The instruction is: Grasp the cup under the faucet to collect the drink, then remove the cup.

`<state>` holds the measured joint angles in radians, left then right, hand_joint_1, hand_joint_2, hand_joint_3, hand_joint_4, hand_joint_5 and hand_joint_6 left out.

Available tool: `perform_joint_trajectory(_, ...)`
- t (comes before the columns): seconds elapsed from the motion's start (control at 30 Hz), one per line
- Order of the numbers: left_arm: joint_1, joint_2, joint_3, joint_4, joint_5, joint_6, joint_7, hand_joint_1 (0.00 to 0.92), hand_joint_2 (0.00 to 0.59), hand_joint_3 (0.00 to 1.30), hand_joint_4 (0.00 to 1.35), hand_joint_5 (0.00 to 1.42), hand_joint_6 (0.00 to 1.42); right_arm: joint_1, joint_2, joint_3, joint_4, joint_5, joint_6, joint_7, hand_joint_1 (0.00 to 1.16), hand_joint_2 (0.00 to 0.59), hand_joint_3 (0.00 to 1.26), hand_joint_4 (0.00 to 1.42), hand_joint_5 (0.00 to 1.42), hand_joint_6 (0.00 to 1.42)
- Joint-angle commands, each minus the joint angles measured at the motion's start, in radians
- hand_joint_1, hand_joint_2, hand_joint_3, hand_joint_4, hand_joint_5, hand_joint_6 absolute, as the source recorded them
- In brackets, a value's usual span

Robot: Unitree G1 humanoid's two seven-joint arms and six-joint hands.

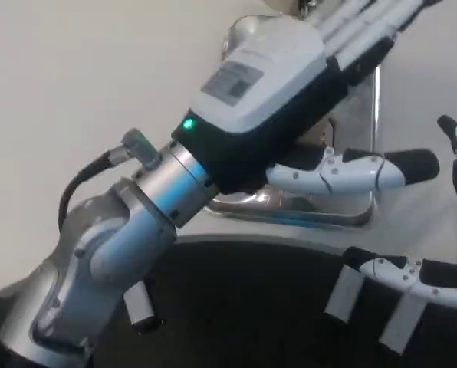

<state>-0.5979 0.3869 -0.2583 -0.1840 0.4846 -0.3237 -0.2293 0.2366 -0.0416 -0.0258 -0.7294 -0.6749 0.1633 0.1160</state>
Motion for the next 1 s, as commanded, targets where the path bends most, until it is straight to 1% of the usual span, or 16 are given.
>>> perform_joint_trajectory(0.03,0.042,0.015,-0.029,-0.018,0.024,-0.002,-0.047,0.0,0.181,0.0,0.0,0.0,0.0,-0.031,0.004,0.009,0.061,0.027,0.004,-0.043,1.1,0.014,0.0,0.0,0.0,0.06)
perform_joint_trajectory(0.17,0.05,0.014,-0.025,-0.031,0.037,0.01,-0.046,0.0,0.181,0.0,0.0,0.0,0.0,-0.075,0.005,0.009,0.105,0.059,0.025,-0.049,1.1,0.007,0.0,0.0,0.0,0.05)
perform_joint_trajectory(0.3,0.047,0.014,-0.017,-0.03,0.044,0.011,-0.042,0.0,0.182,0.0,0.0,0.0,0.0,-0.118,0.0,0.013,0.135,0.076,0.04,-0.054,1.09,0.002,0.0,0.0,0.0,0.05)
perform_joint_trajectory(0.37,0.047,0.012,-0.013,-0.032,0.049,0.013,-0.037,0.0,0.184,0.0,0.0,0.0,0.0,-0.137,-0.002,0.018,0.148,0.081,0.046,-0.06,1.05,0.006,0.0,0.0,0.0,0.05)
perform_joint_trajectory(0.47,0.051,0.009,-0.009,-0.035,0.056,0.016,-0.031,0.0,0.187,0.0,0.0,0.0,0.0,-0.169,0.004,0.029,0.173,0.084,0.052,-0.076,1.03,0.007,0.0,0.0,0.0,0.05)
perform_joint_trajectory(0.63,0.056,0.009,-0.002,-0.031,0.055,0.018,-0.025,0.0,0.193,0.0,0.0,0.0,0.0,-0.207,0.016,0.045,0.201,0.09,0.069,-0.103,0.94,0.0,0.0,0.0,0.0,0.05)
perform_joint_trajectory(0.77,0.057,0.01,0.002,-0.026,0.055,0.015,-0.02,0.0,0.194,0.0,0.0,0.0,0.0,-0.233,0.024,0.066,0.234,0.091,0.071,-0.127,0.9,0.0,0.0,0.0,0.0,0.05)
perform_joint_trajectory(1.0,0.062,0.016,0.01,-0.021,0.057,0.013,-0.01,0.0,0.196,0.0,0.0,0.0,0.0,-0.27,0.031,0.078,0.277,0.102,0.078,-0.158,0.85,0.007,0.0,0.0,0.0,0.05)
